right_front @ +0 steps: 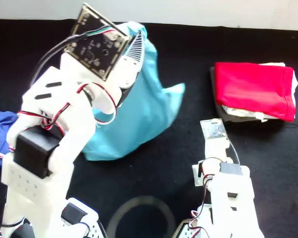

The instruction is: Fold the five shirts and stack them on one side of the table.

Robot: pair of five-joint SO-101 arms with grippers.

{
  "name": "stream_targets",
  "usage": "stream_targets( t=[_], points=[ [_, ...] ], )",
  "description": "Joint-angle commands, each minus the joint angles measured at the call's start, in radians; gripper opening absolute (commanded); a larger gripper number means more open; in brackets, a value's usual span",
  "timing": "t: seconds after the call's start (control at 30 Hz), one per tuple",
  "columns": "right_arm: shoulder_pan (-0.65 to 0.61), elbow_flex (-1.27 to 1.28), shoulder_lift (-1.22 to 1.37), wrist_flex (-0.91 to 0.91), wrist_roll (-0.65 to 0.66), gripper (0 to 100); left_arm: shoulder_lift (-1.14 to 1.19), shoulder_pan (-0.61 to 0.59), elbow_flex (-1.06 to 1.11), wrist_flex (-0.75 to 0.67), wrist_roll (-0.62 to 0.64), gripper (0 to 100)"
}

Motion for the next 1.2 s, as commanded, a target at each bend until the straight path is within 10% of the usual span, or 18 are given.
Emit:
stream_targets(
  t=[0.0,0.53,0.8,1.17],
  points=[
    [0.007,-0.012,-0.022,-0.012,0.003,25.5,-0.025,-0.033,0.065,-0.018,-0.006,1],
    [-0.084,-0.266,-0.008,-0.005,-0.180,25.6,-0.033,-0.432,0.886,0.064,-0.008,1],
    [-0.122,-0.512,0.246,-0.005,-0.180,25.6,-0.031,-0.690,1.036,0.109,-0.009,1],
    [-0.176,-1.110,0.817,0.119,-0.258,26.1,-0.031,-0.723,1.087,0.256,-0.012,1]
  ],
)
